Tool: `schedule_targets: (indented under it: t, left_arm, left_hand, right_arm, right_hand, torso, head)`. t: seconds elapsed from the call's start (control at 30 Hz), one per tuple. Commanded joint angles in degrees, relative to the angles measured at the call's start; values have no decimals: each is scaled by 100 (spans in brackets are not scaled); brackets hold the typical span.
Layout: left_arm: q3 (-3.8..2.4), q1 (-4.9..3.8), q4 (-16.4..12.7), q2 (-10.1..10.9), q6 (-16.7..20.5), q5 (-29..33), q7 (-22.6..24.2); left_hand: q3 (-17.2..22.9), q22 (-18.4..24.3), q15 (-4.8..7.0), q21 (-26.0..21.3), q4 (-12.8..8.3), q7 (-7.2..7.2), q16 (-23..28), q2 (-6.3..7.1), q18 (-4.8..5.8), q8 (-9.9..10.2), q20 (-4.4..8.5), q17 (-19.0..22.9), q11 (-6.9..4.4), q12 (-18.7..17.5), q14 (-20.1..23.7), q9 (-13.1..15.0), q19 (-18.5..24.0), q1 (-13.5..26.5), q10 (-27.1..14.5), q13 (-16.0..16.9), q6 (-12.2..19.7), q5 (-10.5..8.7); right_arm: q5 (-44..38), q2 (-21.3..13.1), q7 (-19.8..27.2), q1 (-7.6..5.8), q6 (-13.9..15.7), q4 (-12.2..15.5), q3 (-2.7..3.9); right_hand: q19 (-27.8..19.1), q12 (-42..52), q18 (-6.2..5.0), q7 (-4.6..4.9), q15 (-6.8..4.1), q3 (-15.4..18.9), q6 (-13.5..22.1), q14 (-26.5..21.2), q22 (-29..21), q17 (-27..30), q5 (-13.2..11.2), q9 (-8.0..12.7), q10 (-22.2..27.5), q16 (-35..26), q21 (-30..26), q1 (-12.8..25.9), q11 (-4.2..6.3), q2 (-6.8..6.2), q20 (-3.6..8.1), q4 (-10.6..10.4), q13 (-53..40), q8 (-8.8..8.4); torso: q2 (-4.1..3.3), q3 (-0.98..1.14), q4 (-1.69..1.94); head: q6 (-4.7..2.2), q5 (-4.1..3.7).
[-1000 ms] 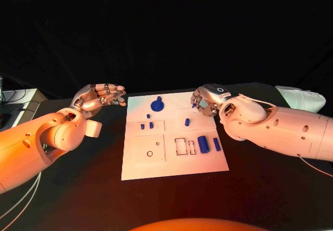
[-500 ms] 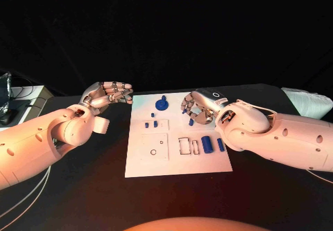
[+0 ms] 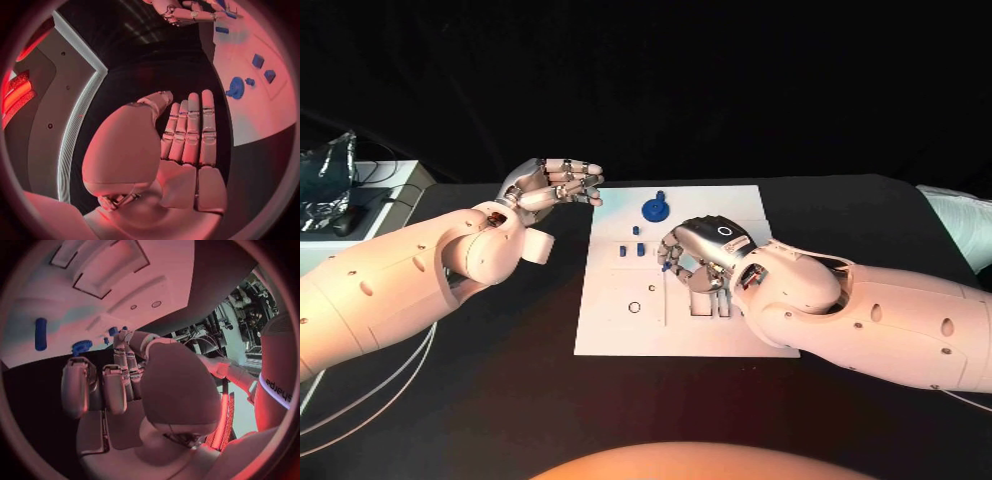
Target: Assemble the parts on the task board
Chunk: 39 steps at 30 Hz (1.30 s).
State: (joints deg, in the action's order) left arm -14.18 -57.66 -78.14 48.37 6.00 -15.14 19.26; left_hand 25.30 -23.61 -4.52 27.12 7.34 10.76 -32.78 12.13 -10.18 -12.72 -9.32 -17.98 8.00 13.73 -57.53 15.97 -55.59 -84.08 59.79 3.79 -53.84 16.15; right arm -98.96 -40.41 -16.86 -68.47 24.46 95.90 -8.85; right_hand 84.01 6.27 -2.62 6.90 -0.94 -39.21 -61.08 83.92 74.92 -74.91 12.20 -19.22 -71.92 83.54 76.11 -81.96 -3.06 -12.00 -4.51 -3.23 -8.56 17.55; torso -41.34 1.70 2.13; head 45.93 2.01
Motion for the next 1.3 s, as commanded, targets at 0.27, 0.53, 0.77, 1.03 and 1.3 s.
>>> schedule_targets:
  t: [0.27, 0.53, 0.77, 1.03, 1.3]
  left_arm:
    - [-6, 0, -28, -31, -48, -14, 14]
    - [-6, 0, -34, -26, -58, -19, 4]
    - [-6, -1, -42, -15, -72, -24, -9]
    - [-6, -1, -48, 4, -81, -26, -24]
    - [-6, -1, -53, 11, -91, -27, -33]
  left_hand:
    - [-12, -6, -4, 26, -29, 16, 35, -3, 16, 21, -7, -6, -1, -28, -33, -6, 45, -43, -52, -2, 7, 26]
    - [-15, -7, -6, 25, -29, 15, 43, -4, 18, 22, -9, -9, 1, -32, -31, -7, 51, -39, -54, -1, 6, 27]
    - [-15, -7, -6, 25, -29, 15, 43, -4, 18, 22, -9, -9, 1, -32, -31, -7, 51, -39, -54, -1, 6, 27]
    - [-17, -8, -8, 25, -31, 16, 51, -4, 18, 23, -10, -12, 2, -36, -29, -8, 56, -37, -57, 1, 6, 27]
    - [-20, -9, -10, 24, -30, 17, 57, -5, 19, 25, -12, -14, 3, -40, -28, -9, 60, -33, -60, 1, 8, 27]
  right_arm:
    - [-482, 229, -238, 155, -368, -126, -28]
    - [-556, 352, -314, 237, -377, -181, -31]
    - [-599, 417, -348, 296, -354, -185, -31]
    - [-634, 449, -355, 314, -371, -199, -31]
    - [-736, 481, -454, 322, -323, -250, -31]
  right_hand:
    - [178, -28, -38, 14, -41, -50, -26, 329, 659, -210, 15, -13, -40, -17, -22, 56, -18, -1, 25, 1, 0, 39]
    - [178, -28, -38, 14, -41, -50, -26, 329, 659, -210, 15, -13, -40, -17, -22, 56, -18, -1, 25, 1, 0, 39]
    - [179, -33, -37, 16, -40, -57, -23, 328, 662, -207, 18, -16, -42, -19, -18, 60, -19, 0, 25, 8, 2, 37]
    - [179, -37, -37, 17, -40, -62, -21, 330, 664, -216, 19, -18, -44, -15, -17, 65, -19, 1, 25, 15, 3, 37]
    - [179, -37, -37, 17, -40, -62, -21, 330, 664, -216, 19, -18, -44, -15, -17, 65, -19, 1, 25, 15, 3, 37]
  torso:
    - [-11, 6, 8]
    - [-11, 9, -2]
    - [-14, 11, 0]
    - [-7, 9, -5]
    - [-5, 8, 0]
  head:
    - [109, 123]
    - [164, 161]
    - [198, 174]
    - [238, 186]
    - [248, 184]
